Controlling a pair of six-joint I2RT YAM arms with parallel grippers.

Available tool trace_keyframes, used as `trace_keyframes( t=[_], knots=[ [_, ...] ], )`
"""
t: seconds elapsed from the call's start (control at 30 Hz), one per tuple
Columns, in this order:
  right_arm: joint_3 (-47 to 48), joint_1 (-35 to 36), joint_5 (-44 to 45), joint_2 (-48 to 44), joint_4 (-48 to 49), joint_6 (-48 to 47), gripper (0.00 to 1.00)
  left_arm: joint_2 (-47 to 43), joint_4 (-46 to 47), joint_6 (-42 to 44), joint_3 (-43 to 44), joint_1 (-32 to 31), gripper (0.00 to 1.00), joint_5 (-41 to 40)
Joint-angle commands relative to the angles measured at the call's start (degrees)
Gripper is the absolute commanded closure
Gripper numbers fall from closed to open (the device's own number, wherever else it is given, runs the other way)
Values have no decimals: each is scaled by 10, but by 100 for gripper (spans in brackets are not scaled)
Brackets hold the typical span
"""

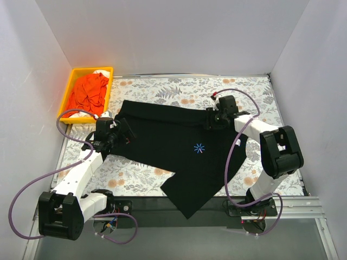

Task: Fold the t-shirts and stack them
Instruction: Fold the tshirt

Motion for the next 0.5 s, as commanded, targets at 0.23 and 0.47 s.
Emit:
trace_keyframes(
  t=[0.23, 0.47],
  knots=[
    [38, 79, 237, 36, 21, -109, 55, -23, -9, 11, 1, -2, 8, -7],
    [65, 92, 288, 61, 21, -126, 60, -19, -11, 12, 2, -2, 8, -7]
  ],
)
